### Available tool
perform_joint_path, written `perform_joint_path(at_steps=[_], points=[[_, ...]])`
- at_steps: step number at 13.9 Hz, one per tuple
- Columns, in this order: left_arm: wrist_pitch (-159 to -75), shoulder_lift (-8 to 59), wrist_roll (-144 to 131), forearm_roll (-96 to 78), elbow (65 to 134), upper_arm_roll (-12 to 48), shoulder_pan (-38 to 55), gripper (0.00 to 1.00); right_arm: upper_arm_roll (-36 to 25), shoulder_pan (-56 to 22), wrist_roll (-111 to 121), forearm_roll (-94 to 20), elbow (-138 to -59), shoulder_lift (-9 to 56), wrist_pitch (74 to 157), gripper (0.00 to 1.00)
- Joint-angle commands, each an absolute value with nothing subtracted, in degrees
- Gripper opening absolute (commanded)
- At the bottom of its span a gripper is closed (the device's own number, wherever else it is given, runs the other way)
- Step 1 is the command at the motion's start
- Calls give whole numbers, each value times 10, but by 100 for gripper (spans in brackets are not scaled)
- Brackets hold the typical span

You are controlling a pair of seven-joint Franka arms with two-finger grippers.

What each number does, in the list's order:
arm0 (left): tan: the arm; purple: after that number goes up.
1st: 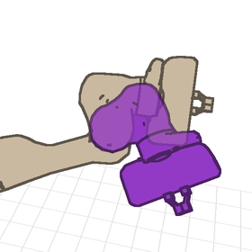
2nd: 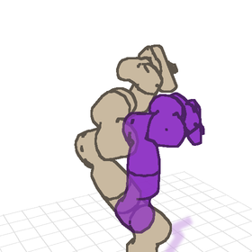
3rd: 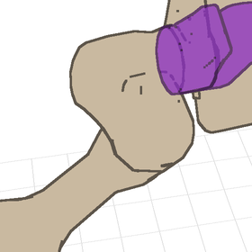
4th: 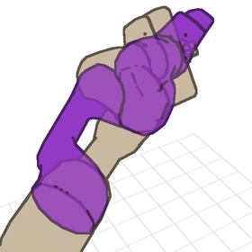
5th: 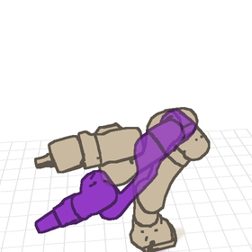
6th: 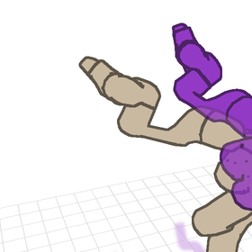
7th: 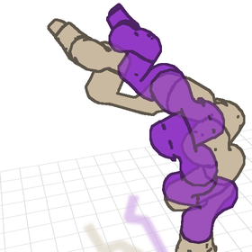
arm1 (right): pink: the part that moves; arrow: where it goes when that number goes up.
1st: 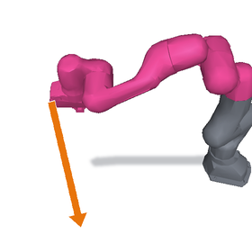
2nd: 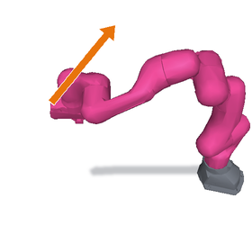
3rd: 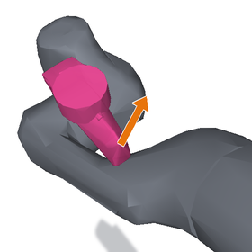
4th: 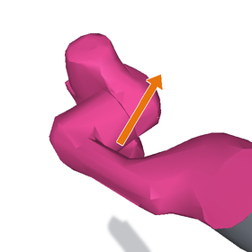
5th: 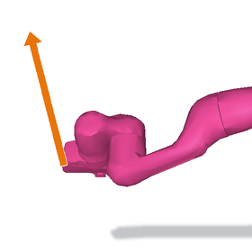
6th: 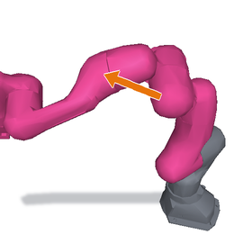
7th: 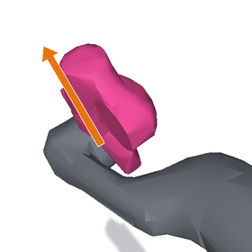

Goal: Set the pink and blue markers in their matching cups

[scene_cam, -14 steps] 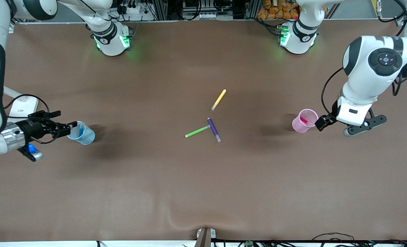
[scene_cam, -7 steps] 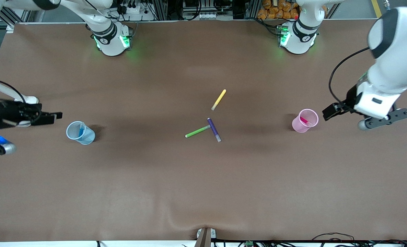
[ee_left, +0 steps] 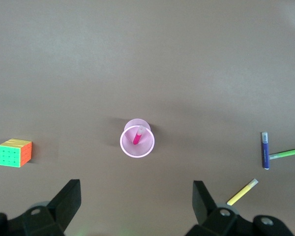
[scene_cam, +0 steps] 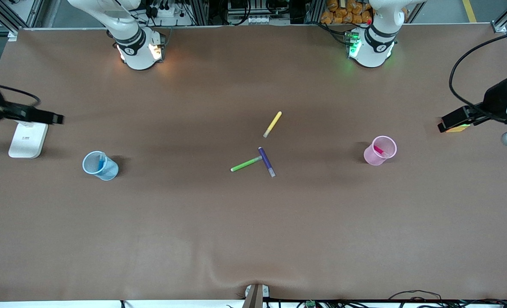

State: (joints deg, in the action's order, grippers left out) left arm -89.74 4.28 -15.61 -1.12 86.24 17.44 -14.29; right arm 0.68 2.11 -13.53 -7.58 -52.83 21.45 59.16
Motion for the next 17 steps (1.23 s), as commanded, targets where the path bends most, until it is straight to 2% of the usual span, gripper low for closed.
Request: perform_joint_path(at_steps=[1,3,4,7,8,10,12,14,17], points=[[-877,37,-149,37,848,178,-141,100,11,16,-111,-41,-547,184,613,100],[-873,15,-144,49,855,178,-135,100,10,18,-59,-40,-579,164,642,100],[-873,9,-128,46,862,174,-128,100,9,19,-38,-38,-623,139,672,100],[-872,-39,-97,36,915,63,-26,100,9,17,-19,-33,-805,22,796,100],[-872,-57,-97,32,935,41,-7,100,9,20,12,-26,-842,-2,822,100],[-876,-103,-100,31,987,33,4,100,6,39,68,-26,-907,-40,861,100],[-873,-119,-105,31,998,33,8,100,9,36,72,-25,-973,-86,903,100],[-868,-120,-97,30,993,33,5,100,11,34,72,-25,-992,-98,916,100],[-857,-102,-89,8,963,33,3,100,11,32,75,-25,-968,-87,911,100]])
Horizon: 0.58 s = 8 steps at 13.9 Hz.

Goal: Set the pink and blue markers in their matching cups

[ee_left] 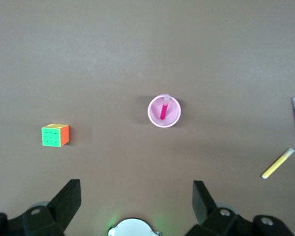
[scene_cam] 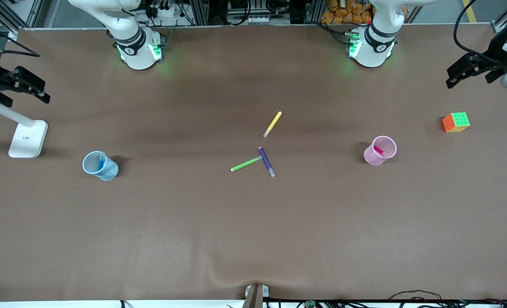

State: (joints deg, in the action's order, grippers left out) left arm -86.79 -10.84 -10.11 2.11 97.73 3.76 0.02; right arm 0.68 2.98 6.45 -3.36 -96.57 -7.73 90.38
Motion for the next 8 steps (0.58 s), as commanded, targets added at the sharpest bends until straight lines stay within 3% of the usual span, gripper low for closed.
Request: perform_joint_path(at_steps=[1,8], points=[[-853,-100,-88,-2,957,33,2,100,11,26,75,-20,-960,-84,897,100],[-824,-89,-91,-18,940,34,7,100,11,23,75,-14,-905,-45,864,100]])
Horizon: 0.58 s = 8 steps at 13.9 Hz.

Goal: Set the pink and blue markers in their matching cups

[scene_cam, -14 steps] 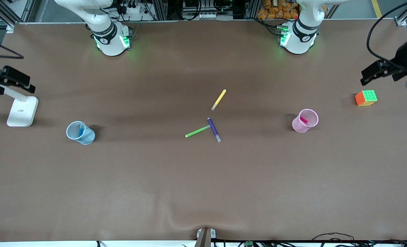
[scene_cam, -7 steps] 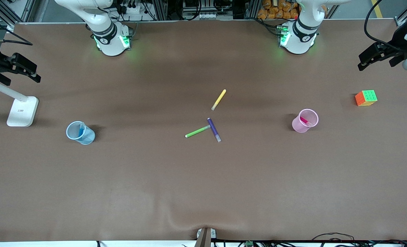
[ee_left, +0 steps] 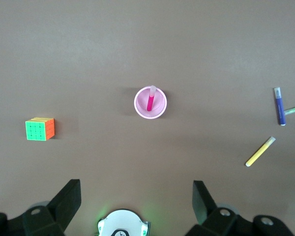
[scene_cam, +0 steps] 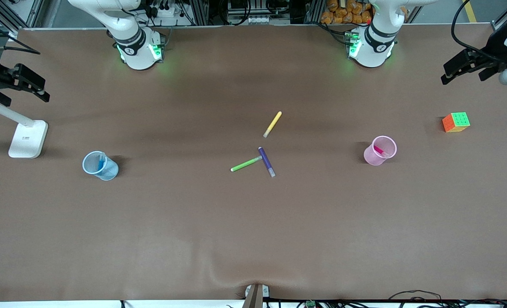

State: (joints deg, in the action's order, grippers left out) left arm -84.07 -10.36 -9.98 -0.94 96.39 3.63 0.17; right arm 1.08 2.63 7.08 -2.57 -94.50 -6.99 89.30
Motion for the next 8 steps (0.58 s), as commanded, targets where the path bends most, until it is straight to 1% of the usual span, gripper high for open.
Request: perform_joint_path(at_steps=[1,2,8], points=[[-824,-84,-91,-15,933,35,8,100,11,25,75,-19,-880,-28,847,100],[-818,-82,-91,-14,928,35,8,100,10,25,76,-19,-874,-22,829,100],[-817,-82,-97,-12,927,35,7,100,11,18,76,-15,-874,-23,829,100]])
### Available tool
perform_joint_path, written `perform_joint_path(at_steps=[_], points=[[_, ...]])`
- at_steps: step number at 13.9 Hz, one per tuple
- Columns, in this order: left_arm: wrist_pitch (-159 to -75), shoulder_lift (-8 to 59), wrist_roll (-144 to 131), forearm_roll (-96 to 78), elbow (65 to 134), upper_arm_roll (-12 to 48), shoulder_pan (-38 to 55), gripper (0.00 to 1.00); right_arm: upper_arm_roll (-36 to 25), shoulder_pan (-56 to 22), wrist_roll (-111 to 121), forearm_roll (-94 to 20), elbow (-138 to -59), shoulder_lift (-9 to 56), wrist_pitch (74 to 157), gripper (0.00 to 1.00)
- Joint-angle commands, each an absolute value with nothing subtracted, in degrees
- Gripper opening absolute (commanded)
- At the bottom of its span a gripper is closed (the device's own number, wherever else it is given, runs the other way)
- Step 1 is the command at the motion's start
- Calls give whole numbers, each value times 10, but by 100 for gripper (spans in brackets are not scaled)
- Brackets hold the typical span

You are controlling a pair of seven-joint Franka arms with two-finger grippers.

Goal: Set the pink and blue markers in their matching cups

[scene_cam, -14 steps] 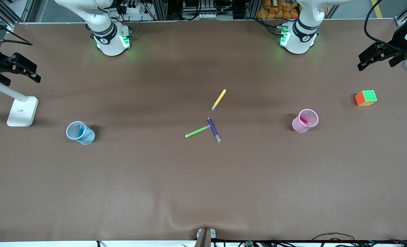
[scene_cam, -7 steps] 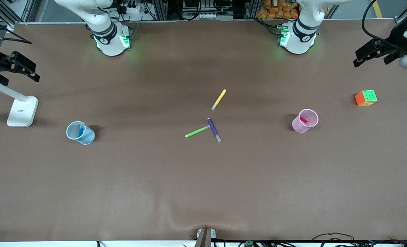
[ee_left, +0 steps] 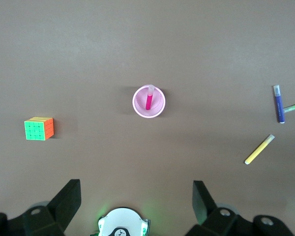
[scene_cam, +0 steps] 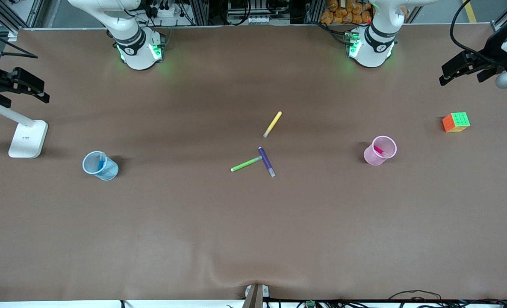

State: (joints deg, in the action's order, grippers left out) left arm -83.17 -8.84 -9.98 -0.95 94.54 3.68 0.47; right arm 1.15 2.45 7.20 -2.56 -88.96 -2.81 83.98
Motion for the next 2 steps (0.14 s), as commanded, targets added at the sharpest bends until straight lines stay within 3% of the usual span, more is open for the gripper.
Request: perform_joint_path(at_steps=[1,2], points=[[-817,-83,-97,-11,927,35,7,100,11,18,76,-15,-874,-24,832,100],[-817,-83,-97,-10,927,35,5,100,11,17,76,-15,-874,-24,835,100]])
